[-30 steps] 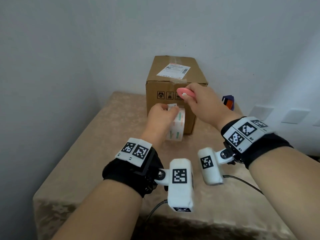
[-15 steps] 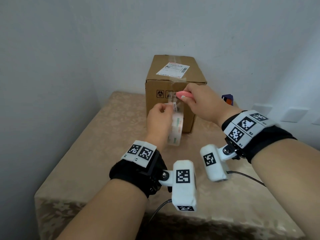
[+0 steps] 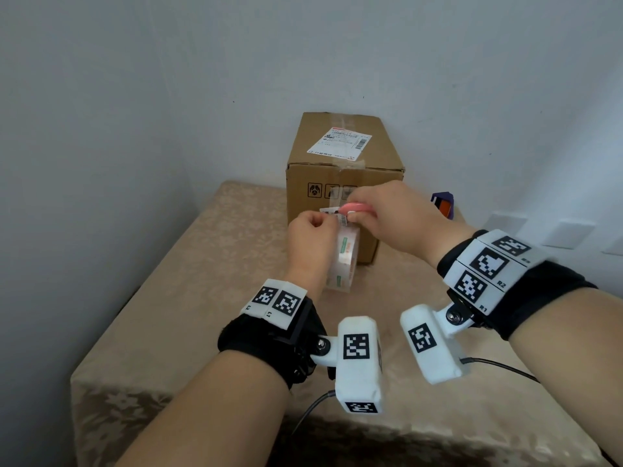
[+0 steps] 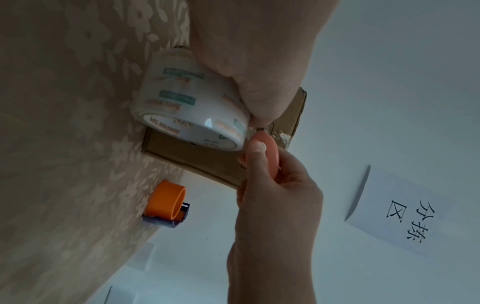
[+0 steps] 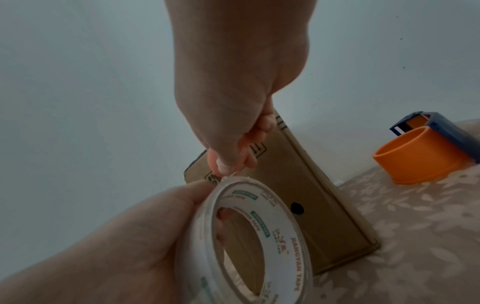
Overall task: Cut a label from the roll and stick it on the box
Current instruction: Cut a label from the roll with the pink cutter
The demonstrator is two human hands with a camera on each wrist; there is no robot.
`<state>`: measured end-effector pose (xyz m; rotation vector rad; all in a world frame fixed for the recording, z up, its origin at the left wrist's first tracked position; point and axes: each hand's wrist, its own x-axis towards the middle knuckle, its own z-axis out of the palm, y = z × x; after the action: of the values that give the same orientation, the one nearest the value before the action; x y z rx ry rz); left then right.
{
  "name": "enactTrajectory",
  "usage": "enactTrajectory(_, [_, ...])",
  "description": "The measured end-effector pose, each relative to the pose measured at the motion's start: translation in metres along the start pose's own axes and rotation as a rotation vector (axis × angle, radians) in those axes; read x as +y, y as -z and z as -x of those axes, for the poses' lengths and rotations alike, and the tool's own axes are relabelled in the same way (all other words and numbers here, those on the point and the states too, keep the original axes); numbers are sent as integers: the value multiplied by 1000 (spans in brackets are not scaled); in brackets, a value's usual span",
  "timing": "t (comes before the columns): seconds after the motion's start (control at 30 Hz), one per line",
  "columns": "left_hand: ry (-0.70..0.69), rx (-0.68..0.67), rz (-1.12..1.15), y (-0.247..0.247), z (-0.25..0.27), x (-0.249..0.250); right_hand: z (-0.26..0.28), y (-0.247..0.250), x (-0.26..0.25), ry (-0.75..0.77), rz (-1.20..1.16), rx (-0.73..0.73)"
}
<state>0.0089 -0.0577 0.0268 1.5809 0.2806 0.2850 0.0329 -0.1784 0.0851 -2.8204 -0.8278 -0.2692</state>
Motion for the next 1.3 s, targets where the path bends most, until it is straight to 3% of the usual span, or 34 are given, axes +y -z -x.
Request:
enactTrajectory(0.2, [16, -3, 5, -1, -1, -2, 3, 3, 0, -31, -47, 60])
enactTrajectory(0.4, [15, -14, 9, 0, -2, -2, 6, 0, 1, -61, -96, -50])
enactTrajectory(0.67, [0, -20, -7, 1, -1, -2, 1, 2, -4, 6, 133, -52])
enactTrajectory(1.3, [-36, 27, -61, -1, -8, -9, -4, -4, -16, 110, 350, -76])
